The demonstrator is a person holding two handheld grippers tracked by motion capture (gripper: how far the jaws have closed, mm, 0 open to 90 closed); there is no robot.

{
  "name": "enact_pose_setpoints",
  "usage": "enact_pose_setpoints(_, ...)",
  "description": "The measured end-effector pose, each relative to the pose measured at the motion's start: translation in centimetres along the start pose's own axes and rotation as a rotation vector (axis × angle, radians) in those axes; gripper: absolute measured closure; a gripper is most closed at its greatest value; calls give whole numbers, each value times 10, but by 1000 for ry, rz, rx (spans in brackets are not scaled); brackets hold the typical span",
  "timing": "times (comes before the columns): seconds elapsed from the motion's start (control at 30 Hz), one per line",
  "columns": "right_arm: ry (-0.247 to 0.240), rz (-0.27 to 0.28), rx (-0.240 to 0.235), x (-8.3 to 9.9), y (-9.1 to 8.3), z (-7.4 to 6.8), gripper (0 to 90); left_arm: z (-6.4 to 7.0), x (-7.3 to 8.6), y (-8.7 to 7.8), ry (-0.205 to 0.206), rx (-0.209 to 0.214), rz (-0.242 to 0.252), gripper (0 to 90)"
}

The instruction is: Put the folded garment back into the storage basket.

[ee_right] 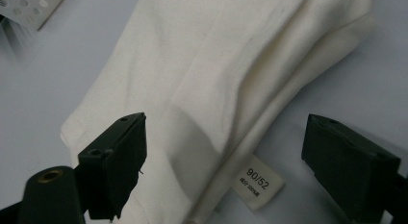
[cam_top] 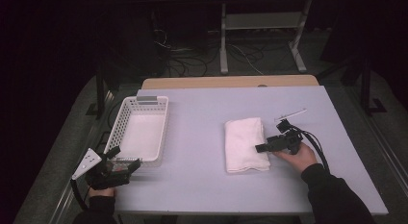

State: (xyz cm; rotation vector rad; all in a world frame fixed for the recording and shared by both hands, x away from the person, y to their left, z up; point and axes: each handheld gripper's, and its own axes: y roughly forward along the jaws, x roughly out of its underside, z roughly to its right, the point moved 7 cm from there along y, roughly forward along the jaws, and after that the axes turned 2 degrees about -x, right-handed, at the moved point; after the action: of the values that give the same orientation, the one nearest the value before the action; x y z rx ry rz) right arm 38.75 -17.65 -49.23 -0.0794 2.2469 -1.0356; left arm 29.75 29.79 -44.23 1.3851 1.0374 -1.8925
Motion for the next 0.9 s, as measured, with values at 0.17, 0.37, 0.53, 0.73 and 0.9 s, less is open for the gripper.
enact_pose_setpoints(0.17,27,-3,-42,-1,2,-1,254,0,0,0,0,-1,1,0)
enact_pose_setpoints(0.37,43,-24,-49,-3,7,-5,355,0,0,0,2,-3,2,0)
enact_pose_setpoints(0.53,63,-10,-24,-6,8,-2,576,0,0,0,2,-3,1,0)
enact_pose_setpoints(0.73,88,14,-35,-8,6,-1,748,0,0,0,2,-3,3,0)
enact_pose_setpoints(0.9,83,47,-62,-10,1,-6,776,0,-1,-1,2,-3,6,0)
